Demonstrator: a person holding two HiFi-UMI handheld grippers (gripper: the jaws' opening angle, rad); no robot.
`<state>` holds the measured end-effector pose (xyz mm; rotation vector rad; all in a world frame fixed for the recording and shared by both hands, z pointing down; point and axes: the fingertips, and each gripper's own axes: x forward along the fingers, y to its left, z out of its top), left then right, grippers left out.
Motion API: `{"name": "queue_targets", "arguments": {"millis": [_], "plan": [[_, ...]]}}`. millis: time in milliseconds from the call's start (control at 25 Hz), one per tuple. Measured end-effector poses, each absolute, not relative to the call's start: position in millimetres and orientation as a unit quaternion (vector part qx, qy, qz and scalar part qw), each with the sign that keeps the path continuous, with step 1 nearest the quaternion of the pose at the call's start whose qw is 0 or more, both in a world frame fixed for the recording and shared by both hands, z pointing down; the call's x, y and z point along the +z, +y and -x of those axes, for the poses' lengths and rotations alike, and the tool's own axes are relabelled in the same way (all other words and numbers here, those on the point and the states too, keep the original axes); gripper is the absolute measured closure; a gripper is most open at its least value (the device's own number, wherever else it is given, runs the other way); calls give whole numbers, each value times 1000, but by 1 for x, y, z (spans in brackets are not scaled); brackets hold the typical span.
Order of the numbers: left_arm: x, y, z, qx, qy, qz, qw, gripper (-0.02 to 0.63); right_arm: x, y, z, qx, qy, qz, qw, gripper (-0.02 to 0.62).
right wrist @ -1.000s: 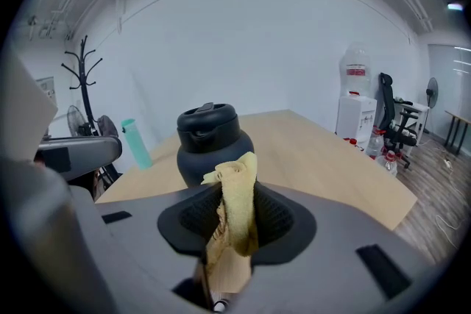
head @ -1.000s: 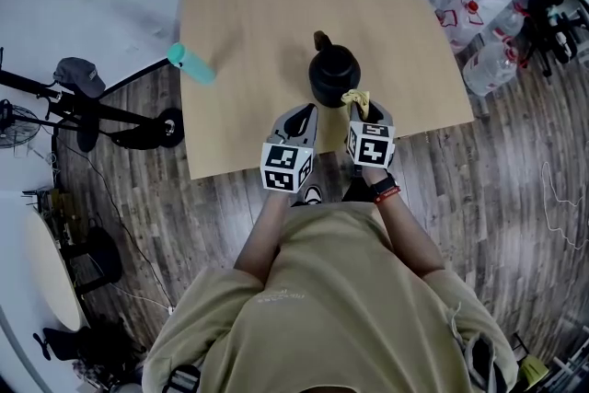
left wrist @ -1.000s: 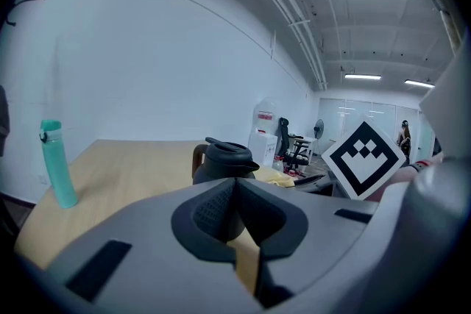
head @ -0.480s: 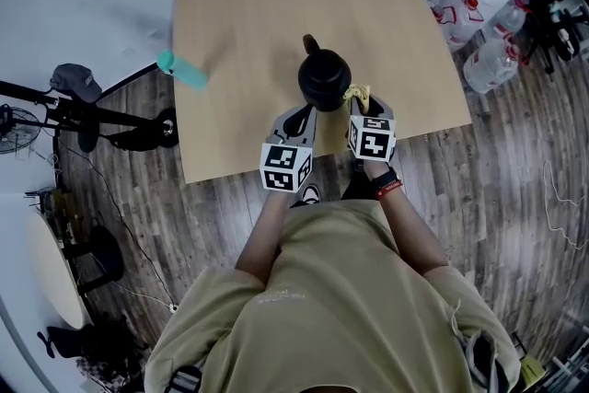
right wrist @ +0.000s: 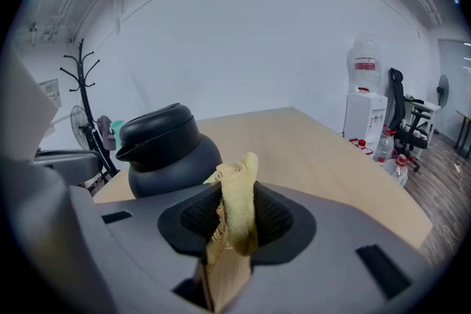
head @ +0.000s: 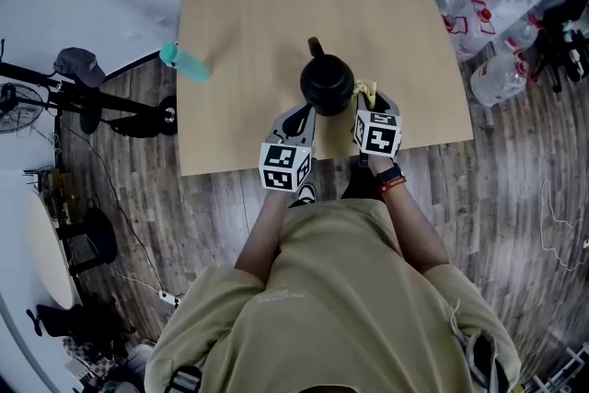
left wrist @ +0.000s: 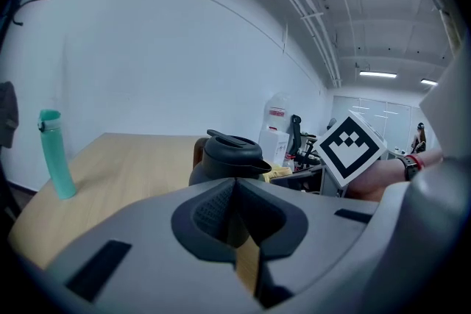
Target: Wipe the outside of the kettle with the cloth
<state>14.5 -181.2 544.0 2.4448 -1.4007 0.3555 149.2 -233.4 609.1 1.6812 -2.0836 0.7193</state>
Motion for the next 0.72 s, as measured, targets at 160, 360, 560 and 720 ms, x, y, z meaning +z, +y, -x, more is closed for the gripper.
{"name": "queue_targets", "arguments": {"millis": [160,360,560,720], "plan": [[543,-185,-14,123,-497,-846,150,581,610,-250,-154,248,-744,-592,187,472],[539,-180,-4,126,-502,-842,150,581,611,-259,-157,247,-742,-593,191,472],[539,-169,15,127,-497,-845,151,581,608,-239,-155,259,-726,-613,174,472],[543,-156,26,128,-483,-853,153,581,610,-208,-149,272,-710,-628,163,471]]}}
